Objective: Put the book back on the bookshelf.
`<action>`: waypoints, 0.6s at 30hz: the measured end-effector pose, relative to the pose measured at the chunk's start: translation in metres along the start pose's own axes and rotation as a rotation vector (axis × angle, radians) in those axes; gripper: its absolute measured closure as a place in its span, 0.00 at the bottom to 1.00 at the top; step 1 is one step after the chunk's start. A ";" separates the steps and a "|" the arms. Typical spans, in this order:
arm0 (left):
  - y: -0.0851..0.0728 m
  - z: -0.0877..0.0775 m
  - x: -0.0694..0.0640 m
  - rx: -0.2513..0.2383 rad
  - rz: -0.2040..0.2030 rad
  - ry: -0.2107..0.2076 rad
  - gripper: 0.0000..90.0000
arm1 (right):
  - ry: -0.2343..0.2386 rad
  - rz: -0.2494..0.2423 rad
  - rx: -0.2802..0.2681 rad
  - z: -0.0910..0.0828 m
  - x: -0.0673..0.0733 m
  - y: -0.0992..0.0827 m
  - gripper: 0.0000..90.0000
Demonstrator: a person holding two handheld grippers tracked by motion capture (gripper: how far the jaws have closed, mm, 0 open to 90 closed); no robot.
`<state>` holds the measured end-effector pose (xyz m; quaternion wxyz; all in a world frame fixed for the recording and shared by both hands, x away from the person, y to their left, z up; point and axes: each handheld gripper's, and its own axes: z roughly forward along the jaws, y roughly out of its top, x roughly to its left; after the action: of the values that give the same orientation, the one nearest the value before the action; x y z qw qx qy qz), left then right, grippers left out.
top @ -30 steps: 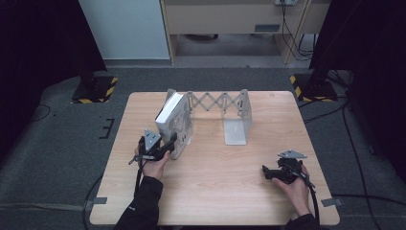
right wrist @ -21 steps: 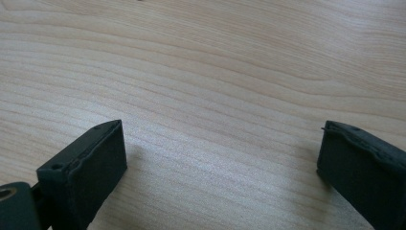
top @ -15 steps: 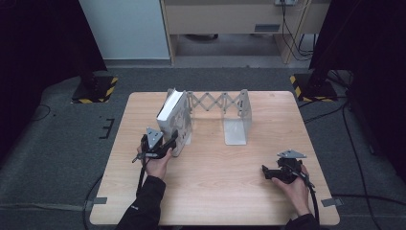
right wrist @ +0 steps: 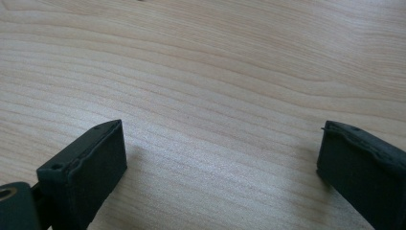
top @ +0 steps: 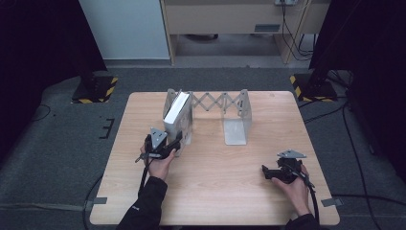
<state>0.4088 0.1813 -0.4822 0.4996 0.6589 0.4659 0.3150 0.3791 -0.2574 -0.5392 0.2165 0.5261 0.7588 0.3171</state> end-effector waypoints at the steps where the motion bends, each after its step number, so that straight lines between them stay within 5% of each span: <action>1: 0.000 0.000 0.000 -0.001 -0.007 -0.003 0.53 | 0.000 0.000 0.000 0.000 0.000 0.000 0.04; 12: -0.006 -0.006 0.010 0.016 -0.053 -0.091 0.47 | 0.001 -0.001 0.000 0.000 0.000 0.000 0.04; 18: -0.012 -0.016 0.015 0.059 -0.033 -0.125 0.51 | 0.002 0.000 0.000 0.000 0.000 0.000 0.04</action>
<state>0.3969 0.2018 -0.4892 0.5131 0.6840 0.4538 0.2509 0.3793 -0.2570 -0.5392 0.2159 0.5258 0.7591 0.3174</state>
